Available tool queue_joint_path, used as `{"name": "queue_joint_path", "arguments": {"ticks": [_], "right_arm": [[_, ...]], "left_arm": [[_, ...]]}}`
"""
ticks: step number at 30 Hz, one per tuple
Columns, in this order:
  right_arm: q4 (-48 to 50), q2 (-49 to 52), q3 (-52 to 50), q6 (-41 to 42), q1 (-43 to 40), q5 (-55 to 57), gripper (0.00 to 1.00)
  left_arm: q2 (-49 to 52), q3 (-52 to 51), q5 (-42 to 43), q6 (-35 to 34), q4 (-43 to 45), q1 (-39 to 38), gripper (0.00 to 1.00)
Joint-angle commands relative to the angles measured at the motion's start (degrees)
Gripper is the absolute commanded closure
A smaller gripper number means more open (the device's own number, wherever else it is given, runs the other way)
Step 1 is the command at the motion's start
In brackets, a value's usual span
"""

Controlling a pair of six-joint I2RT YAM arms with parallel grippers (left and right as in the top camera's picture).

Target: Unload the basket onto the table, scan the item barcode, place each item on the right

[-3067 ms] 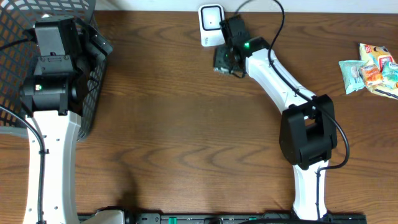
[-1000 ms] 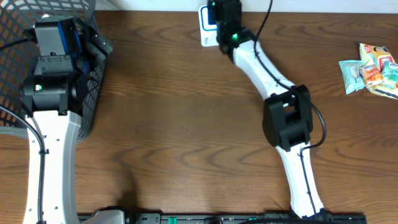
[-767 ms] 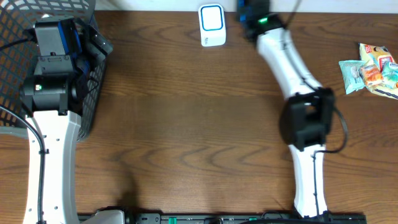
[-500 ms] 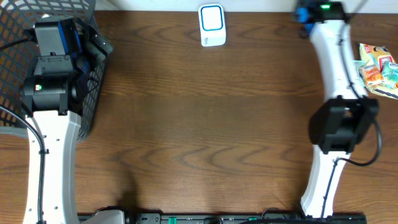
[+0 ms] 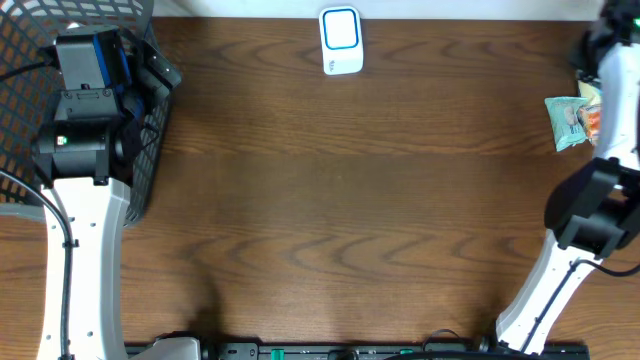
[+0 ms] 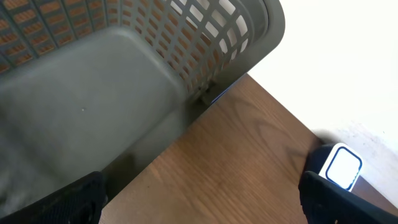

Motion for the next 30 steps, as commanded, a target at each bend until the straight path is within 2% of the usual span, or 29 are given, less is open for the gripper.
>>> {"name": "queue_joint_path", "arguments": {"ticks": [1, 2, 3, 4, 11, 18, 22, 30], "right_arm": [[-0.6, 0.2, 0.2, 0.8, -2.4, -0.5, 0.41], [-1.0, 0.3, 0.2, 0.8, -2.7, -1.0, 0.35], [-1.4, 0.3, 0.2, 0.8, -3.0, -1.8, 0.11], [-1.7, 0.3, 0.2, 0.8, -3.2, -2.4, 0.01], [-3.6, -0.7, 0.3, 0.8, -2.8, -5.3, 0.01], [-8.6, -8.7, 0.3, 0.8, -2.7, -20.1, 0.01], [-15.8, -15.7, 0.3, 3.4, -2.4, -25.2, 0.01], [-33.0, -27.8, 0.2, 6.3, -0.4, -25.4, 0.01]], "left_arm": [[-0.3, 0.1, -0.1, -0.7, -0.2, 0.2, 0.02], [-0.3, 0.1, -0.1, -0.7, -0.2, 0.2, 0.02], [-0.3, 0.1, -0.1, -0.7, -0.2, 0.2, 0.02], [-0.3, 0.1, -0.1, -0.7, -0.2, 0.2, 0.02], [-0.3, 0.1, -0.1, -0.7, -0.2, 0.2, 0.02], [-0.3, 0.1, -0.1, -0.7, -0.2, 0.2, 0.02], [-0.3, 0.1, -0.1, -0.7, -0.2, 0.2, 0.02], [-0.3, 0.1, -0.1, -0.7, -0.2, 0.2, 0.02]]}}
